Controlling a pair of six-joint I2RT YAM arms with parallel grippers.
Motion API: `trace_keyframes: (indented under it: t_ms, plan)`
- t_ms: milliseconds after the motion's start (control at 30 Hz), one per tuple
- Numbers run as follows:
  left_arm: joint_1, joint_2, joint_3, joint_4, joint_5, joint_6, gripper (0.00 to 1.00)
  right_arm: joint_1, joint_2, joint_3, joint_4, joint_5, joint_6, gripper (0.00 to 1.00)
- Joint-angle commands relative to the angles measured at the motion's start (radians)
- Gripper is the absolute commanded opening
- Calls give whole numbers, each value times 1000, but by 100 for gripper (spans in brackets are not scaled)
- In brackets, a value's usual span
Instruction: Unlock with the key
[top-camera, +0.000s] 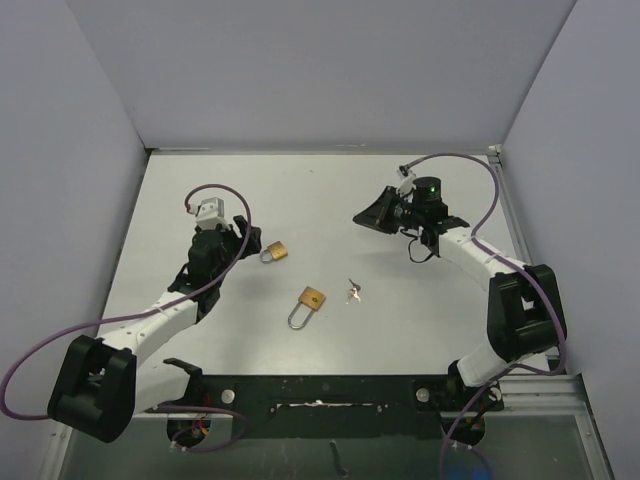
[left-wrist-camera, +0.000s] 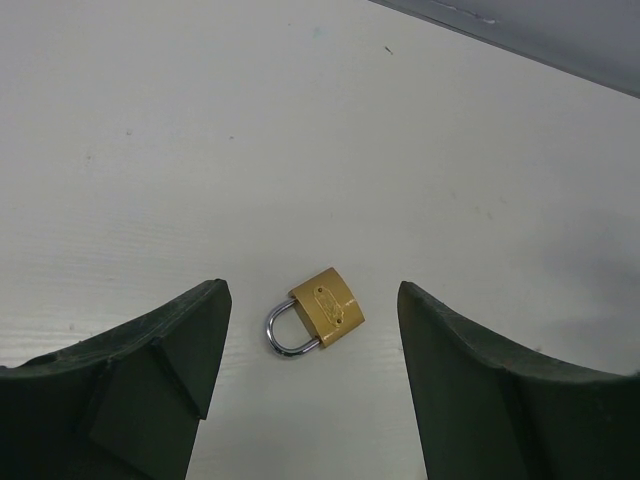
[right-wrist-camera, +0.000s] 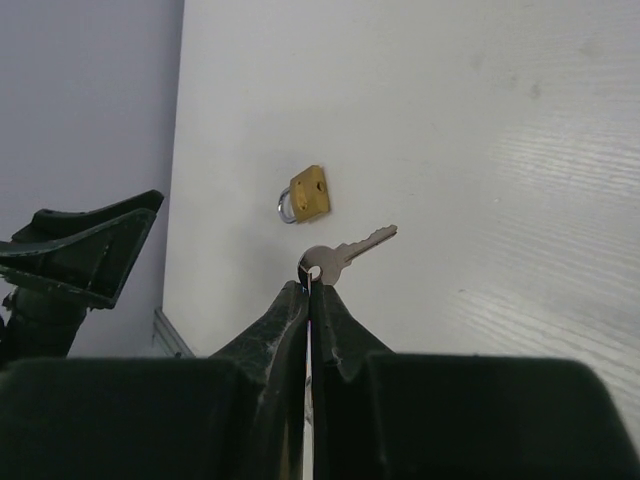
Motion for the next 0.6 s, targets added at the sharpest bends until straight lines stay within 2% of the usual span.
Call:
trace_keyframes:
  t_ms: [0, 300, 567]
  plan:
    - [-8, -22, 13, 46, 18, -2, 66, -11, -47, -18, 159, -139, 102, 0]
    - [-8, -20, 5, 51, 37, -1, 65, -11, -57, -40, 183, -147, 117, 0]
    - [-17, 94, 76, 19, 132, 13, 66, -12, -54, -42, 175, -156, 104, 0]
